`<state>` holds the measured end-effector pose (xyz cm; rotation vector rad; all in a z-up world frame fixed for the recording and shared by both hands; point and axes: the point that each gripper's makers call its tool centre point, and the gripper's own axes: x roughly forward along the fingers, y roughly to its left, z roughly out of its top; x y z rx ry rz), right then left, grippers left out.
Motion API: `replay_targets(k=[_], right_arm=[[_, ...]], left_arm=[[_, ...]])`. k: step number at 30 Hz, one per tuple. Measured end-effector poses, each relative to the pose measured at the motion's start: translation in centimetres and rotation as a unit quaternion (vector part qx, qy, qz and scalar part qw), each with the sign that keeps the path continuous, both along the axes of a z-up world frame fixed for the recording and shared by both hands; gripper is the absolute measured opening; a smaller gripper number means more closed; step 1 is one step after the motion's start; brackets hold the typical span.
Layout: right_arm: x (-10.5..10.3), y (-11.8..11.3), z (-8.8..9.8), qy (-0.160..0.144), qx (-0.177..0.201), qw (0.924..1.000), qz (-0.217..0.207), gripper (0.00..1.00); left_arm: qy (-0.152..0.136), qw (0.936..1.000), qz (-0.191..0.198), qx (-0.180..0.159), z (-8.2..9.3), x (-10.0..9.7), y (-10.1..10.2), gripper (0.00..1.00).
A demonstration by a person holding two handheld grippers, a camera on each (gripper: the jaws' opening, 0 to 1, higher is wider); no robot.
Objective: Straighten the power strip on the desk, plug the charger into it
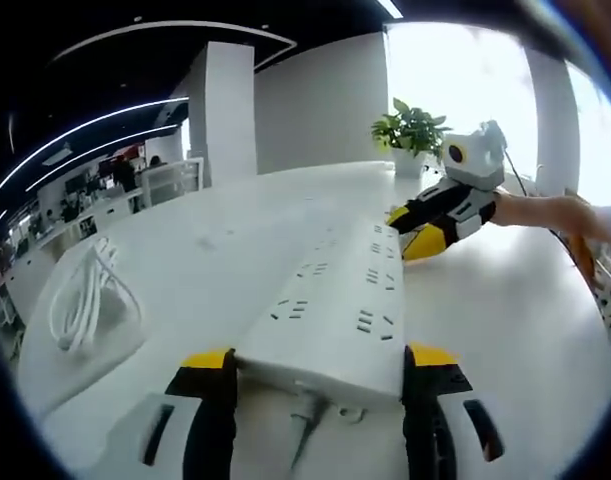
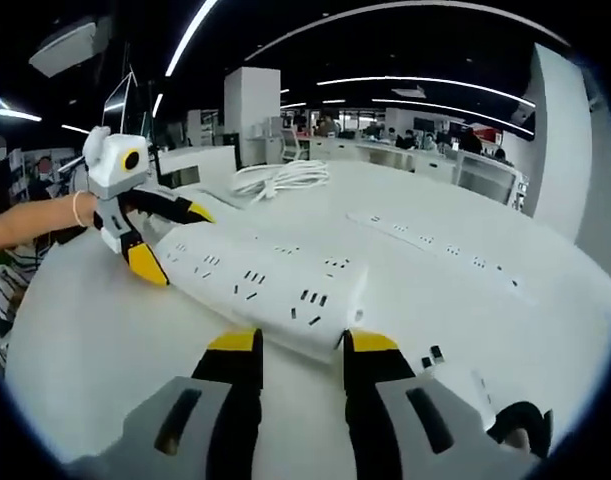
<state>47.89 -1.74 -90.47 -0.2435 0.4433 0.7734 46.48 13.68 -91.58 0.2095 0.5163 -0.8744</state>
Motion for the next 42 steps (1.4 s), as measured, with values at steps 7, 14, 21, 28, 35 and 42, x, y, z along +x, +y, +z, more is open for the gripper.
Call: replay_targets(k=[7, 14, 21, 28, 35, 42], right_arm=[[-0.4, -0.2, 0.0, -0.002, 0.002, 1.0, -0.009, 0.3], [-0.9, -0.4, 0.0, -0.004, 0.0, 0.9999, -0.016, 0.29], [-1.6, -0.7, 0.1, -0.003, 0.007, 0.9996, -0.028, 0.27], [-2.3, -0.9, 0.2, -0.003, 0.018, 0.999, -0.04, 0.25], [-2.9, -1.1, 0.2, -0.004, 0.017, 0.9988, -0.045, 0.24], [-3.4, -1.3, 0.2, -0.006, 0.012, 0.9988, -0.048, 0.23]], left_arm=[[0.003, 0.9999, -0.011, 0.006, 0.0, 0.0, -0.1, 0.68], [0.007, 0.9996, -0.025, 0.012, 0.0, -0.2, -0.3, 0.68], [0.01, 0.9987, -0.046, 0.017, 0.0, 0.1, -0.3, 0.68], [0.011, 0.9976, -0.065, 0.021, 0.0, 0.2, -0.4, 0.68], [0.011, 0.9966, -0.078, 0.022, 0.0, 0.2, -0.6, 0.68], [0.016, 0.9949, -0.093, 0.036, 0.0, 0.1, -0.7, 0.68]])
